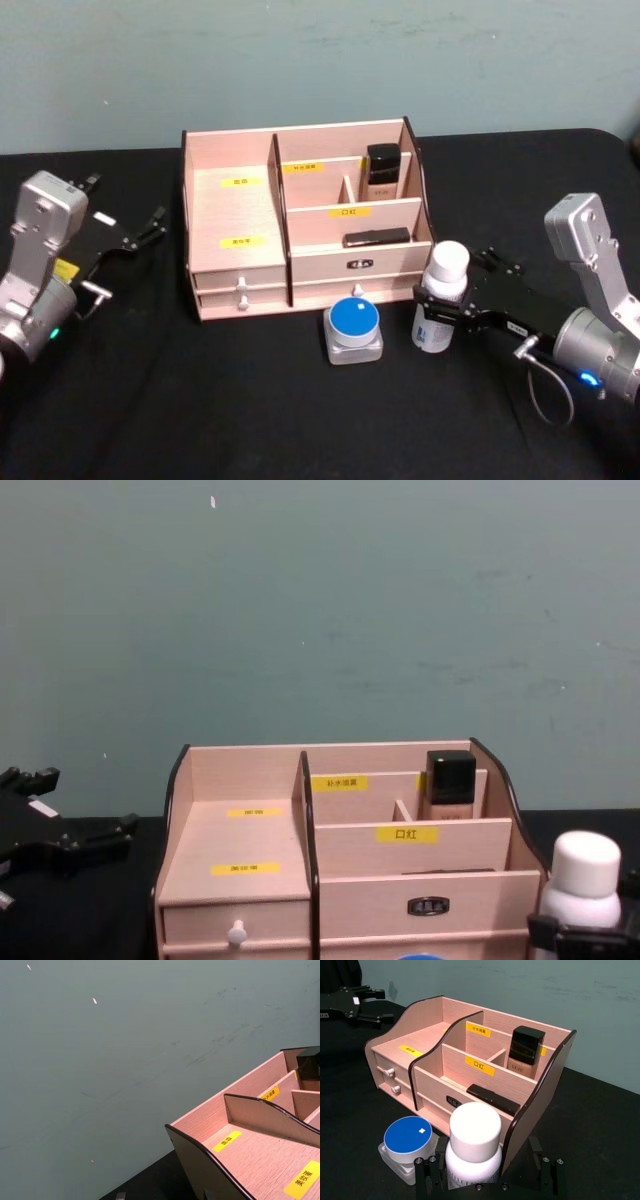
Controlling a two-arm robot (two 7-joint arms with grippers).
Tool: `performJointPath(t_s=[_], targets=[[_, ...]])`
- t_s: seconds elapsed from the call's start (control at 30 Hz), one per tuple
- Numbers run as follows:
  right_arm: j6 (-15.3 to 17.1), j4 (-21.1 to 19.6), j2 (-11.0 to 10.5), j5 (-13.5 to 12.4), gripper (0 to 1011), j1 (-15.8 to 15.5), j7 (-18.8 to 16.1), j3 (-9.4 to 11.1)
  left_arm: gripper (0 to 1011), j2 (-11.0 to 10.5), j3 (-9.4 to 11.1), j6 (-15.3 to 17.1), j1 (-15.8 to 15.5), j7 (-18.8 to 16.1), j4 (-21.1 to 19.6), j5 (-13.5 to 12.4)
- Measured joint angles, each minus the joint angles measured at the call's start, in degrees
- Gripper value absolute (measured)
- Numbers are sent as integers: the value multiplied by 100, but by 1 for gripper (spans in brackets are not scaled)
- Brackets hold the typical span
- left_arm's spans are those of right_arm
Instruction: Pick up the facial cleanser and watermelon frost from the table and place them into the tiered storage box.
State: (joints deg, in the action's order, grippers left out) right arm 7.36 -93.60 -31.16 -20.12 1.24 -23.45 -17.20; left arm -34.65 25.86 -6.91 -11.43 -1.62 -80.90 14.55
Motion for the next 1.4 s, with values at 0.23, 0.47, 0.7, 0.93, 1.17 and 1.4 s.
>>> performJointPath(t_s=[0.23,0.47,0.7,0.93,1.17,1.4], targets=[[1,84,45,12,1002,95,-21,-23,1010,0,0,0,0,0,0,0],[3,134,91,-21,1002,130,-42,-25,1009,0,0,0,0,0,0,0],[2,137,94,-37,1002,130,-45,-17,1009,0,0,0,0,0,0,0],[0,137,88,-34,894,129,-43,-18,1010,0,0,0,0,0,0,0],[0,136,84,-33,683,129,-39,-21,1010,0,0,0,0,0,0,0],[0,135,81,-25,609,129,-35,-21,1010,0,0,0,0,0,0,0]])
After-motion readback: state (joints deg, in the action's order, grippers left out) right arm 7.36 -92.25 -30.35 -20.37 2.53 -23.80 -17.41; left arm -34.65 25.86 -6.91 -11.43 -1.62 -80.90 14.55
